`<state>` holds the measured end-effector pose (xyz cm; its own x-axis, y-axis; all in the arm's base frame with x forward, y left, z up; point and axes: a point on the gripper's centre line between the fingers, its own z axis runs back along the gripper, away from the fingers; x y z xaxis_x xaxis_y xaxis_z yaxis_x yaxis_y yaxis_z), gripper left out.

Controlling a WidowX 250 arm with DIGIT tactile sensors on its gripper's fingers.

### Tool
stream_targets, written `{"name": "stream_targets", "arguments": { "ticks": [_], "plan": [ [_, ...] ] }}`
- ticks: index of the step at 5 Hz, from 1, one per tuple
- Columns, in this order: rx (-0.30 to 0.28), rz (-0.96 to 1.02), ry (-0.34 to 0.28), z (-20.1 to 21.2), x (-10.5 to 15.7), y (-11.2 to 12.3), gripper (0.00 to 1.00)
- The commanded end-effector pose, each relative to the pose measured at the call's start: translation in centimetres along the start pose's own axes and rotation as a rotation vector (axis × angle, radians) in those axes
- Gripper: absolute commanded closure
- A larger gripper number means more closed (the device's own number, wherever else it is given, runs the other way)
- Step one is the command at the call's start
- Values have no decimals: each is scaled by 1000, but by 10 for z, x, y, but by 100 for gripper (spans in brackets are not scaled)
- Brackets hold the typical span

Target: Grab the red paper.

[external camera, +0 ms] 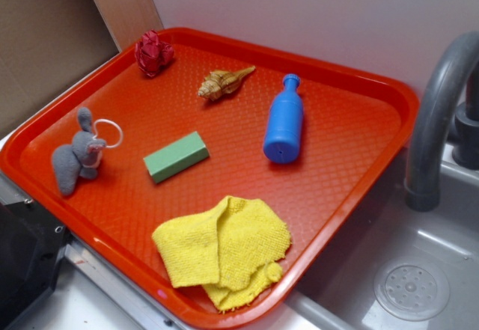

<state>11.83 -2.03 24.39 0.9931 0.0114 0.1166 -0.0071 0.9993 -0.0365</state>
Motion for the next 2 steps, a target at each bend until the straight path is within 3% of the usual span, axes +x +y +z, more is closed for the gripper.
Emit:
{"name": "stream_targets", "arguments": {
  "ticks": [1,2],
  "plan": [
    [0,0,0,0,0,0,0],
    [45,127,-87,-17,24,-7,0]
  ]
}}
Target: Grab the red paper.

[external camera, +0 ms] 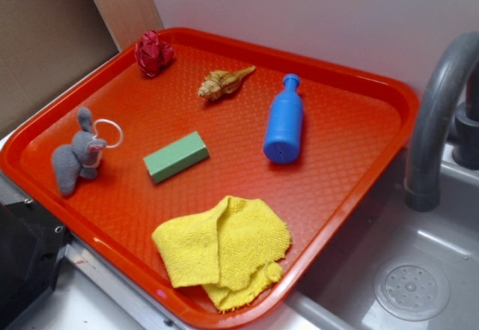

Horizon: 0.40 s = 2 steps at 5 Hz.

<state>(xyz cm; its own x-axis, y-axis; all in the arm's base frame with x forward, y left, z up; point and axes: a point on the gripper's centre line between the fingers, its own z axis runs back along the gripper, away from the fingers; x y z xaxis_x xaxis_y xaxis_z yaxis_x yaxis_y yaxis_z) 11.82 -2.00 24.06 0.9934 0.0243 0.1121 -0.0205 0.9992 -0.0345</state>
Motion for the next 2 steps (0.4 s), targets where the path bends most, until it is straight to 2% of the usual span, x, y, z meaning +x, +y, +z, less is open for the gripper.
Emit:
{"name": "stream_targets", "arguments": {
  "ticks": [1,2],
  "plan": [
    [135,295,-235,-30,57,5,0],
    [241,420,-321,-46,77,31,0]
  ]
}}
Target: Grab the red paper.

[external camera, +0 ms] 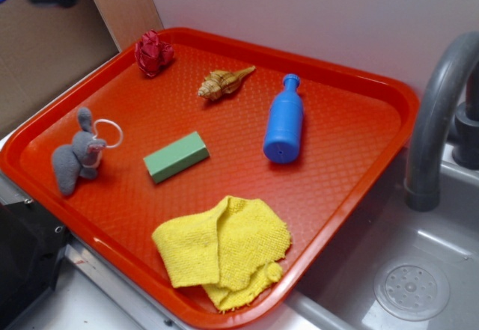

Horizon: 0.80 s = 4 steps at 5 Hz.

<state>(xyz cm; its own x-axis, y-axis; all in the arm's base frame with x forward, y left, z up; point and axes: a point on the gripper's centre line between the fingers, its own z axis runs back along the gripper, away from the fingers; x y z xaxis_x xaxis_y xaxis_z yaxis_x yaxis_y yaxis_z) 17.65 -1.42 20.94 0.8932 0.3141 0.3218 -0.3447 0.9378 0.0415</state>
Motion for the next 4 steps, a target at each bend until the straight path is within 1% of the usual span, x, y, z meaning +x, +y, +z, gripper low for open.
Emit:
{"name": "stream_targets", "arguments": {
  "ticks": [1,2,3,4],
  "plan": [
    [186,221,-202,-54,43,40,0],
    [245,231,-196,-95,59,54,0],
    [278,220,-187,-133,68,61,0],
    [276,223,-168,-163,83,55,0]
  ]
}}
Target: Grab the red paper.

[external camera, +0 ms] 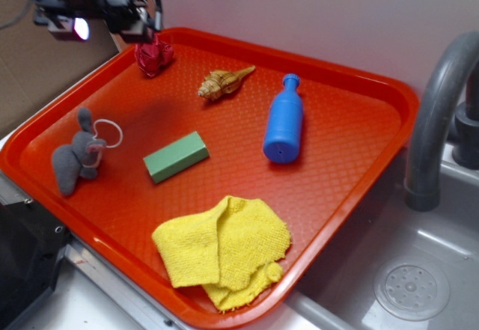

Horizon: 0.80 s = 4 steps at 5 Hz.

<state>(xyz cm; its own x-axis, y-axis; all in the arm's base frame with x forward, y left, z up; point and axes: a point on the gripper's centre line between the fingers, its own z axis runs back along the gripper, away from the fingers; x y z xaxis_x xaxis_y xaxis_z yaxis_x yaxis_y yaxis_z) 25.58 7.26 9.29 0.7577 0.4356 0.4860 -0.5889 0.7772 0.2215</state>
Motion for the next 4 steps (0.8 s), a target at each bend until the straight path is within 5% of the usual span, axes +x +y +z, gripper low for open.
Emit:
{"name": "stream_targets", "arguments": {
  "ticks": [1,4],
  "plan": [
    [-29,23,-10,-39,28,-21,0],
    [8,46,5,-66,47,3,0]
  ]
}}
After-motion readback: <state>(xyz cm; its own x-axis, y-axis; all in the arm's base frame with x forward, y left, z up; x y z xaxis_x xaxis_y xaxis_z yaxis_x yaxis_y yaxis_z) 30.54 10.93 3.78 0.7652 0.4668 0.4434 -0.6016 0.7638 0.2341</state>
